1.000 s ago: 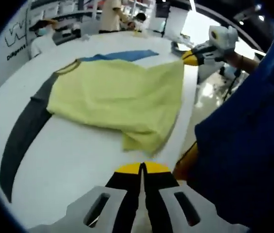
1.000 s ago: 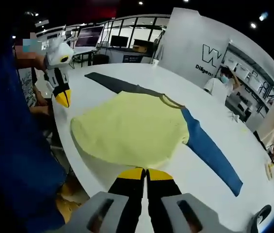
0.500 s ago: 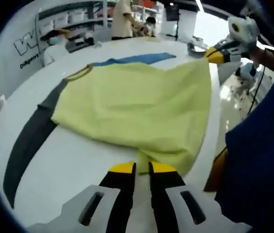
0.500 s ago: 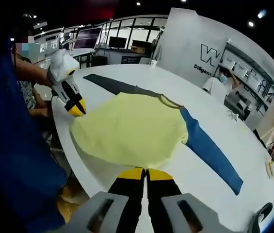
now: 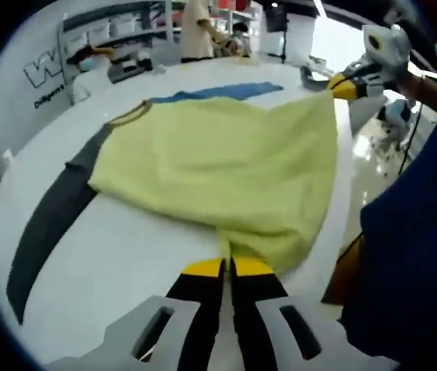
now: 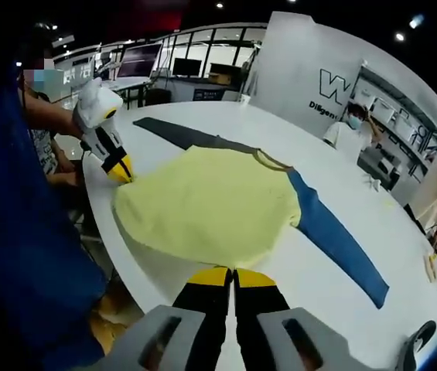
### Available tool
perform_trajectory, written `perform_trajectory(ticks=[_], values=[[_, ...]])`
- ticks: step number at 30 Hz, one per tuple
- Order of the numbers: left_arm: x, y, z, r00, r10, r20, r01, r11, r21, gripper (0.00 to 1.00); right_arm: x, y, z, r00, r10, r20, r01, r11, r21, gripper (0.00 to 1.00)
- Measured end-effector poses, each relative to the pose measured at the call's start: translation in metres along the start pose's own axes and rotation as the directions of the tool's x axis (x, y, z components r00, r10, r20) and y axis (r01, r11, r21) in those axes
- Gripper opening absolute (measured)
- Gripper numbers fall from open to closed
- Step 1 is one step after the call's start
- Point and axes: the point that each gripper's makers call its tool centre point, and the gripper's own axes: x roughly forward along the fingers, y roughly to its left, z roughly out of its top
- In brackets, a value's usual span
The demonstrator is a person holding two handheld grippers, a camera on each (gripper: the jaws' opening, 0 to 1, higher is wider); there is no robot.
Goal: Fold the garment on the visible template until the final outline fits inside the template.
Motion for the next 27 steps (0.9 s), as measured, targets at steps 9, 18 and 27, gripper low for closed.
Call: perform_trajectory(ticks=[9, 18, 27], values=[[-0.039, 0.019, -0.013, 0.997, 0.069, 0.022, -0.065, 0.983, -0.172, 0.04, 0.005, 0.009, -0.006, 1.0, 0.013, -0.013, -0.013, 1.0, -0.002, 0.0], [-0.052, 0.005, -0.028, 0.993, 0.107, 0.043, -0.087, 0.937, -0.338, 0.04, 0.004, 0.01, -0.01, 1.0, 0.014, -0.026, -0.014, 1.0, 0.002, 0.0], [-0.075, 0.009, -0.013, 0.961, 0.243, 0.131, -0.15, 0.857, -0.493, 0.04, 0.003, 0.014, -0.013, 0.999, 0.014, -0.033, -0.014, 1.0, 0.008, 0.0]])
